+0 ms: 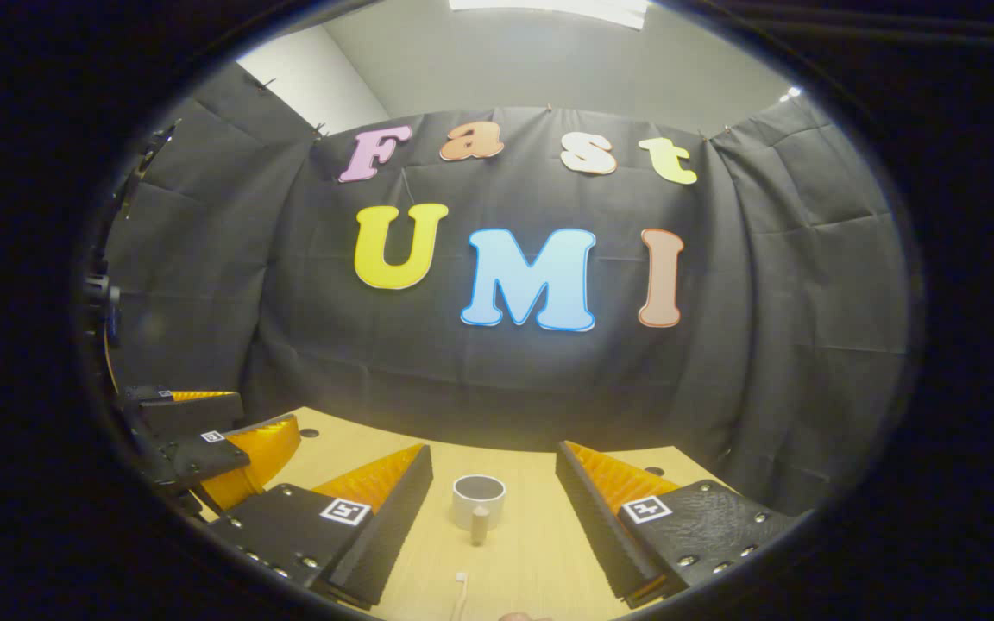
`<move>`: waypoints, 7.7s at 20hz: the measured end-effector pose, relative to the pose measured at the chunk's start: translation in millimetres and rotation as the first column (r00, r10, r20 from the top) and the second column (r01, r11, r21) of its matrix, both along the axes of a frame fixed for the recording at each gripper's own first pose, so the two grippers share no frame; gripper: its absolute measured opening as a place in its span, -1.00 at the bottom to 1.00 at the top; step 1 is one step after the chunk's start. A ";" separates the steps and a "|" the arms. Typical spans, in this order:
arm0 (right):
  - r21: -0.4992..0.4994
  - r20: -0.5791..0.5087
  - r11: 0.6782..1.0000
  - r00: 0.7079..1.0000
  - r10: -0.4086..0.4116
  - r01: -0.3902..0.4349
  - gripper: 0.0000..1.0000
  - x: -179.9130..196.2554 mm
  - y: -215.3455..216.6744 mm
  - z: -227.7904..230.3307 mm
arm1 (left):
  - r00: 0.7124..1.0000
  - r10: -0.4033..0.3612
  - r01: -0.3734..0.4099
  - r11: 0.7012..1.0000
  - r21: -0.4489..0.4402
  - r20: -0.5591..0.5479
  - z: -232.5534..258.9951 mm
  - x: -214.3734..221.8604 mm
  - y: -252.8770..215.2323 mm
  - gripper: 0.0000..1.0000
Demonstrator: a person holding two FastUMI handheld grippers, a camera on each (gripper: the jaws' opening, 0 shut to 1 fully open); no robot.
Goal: Put the toothbrush and toothpaste on the desktop into the cup, then pick up the cup and place it on the coaster on the desktop.
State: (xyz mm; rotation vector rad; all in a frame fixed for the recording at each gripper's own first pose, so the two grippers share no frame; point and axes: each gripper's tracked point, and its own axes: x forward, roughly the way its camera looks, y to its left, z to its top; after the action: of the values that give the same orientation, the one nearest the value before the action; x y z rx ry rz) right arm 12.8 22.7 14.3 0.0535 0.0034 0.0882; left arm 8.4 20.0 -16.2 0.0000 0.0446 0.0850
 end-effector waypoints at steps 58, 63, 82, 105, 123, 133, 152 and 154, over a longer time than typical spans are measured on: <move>0.083 -0.978 0.977 0.174 0.118 -0.195 -0.79 -28.4 57.7 -270.0 | 0.264 -0.091 -0.029 0.994 -0.103 -0.960 -302.3 -44.4 26.3 0.10; 0.124 -0.965 0.974 0.207 0.163 -0.190 -0.93 -27.6 59.1 -270.2 | 0.310 -0.082 -0.019 0.996 -0.092 -0.947 -296.9 -40.3 33.3 -0.33; 0.334 -0.672 0.905 0.607 0.424 -0.263 -0.93 4.5 78.1 -160.3 | 0.639 -0.034 -0.058 0.994 -0.093 -0.768 -206.2 -4.7 27.8 -0.47; 0.231 -0.153 0.927 0.930 0.333 -0.294 -0.94 222.5 49.1 -58.6 | 0.880 0.089 -0.173 0.975 -0.141 -0.466 -124.6 56.3 37.0 -0.48; 0.137 -0.332 0.944 0.884 0.328 -0.299 -0.70 237.2 53.4 -131.1 | 0.865 0.127 -0.236 0.957 -0.170 -0.485 -137.8 54.2 40.8 -0.47; 0.159 -0.283 0.960 0.921 0.269 -0.231 0.82 194.3 -6.0 -100.4 | 0.914 0.070 -0.146 0.976 -0.163 -0.401 -117.2 96.9 4.2 -0.48; 0.236 -0.476 0.969 0.860 0.182 -0.075 0.82 107.9 -99.7 -155.9 | 0.992 -0.125 0.128 0.955 -0.269 0.027 -75.2 270.4 -106.4 -0.49; 0.230 -0.497 0.972 0.852 0.165 -0.054 0.82 102.5 -108.5 -161.9 | 0.989 -0.145 0.140 0.956 -0.257 0.001 -93.1 283.9 -120.3 -0.45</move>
State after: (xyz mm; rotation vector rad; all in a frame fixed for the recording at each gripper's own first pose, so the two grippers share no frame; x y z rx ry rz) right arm 115.4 -85.8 -147.6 0.2871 0.5372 0.1878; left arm 292.3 -100.3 -109.3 -0.2556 0.0732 -0.0658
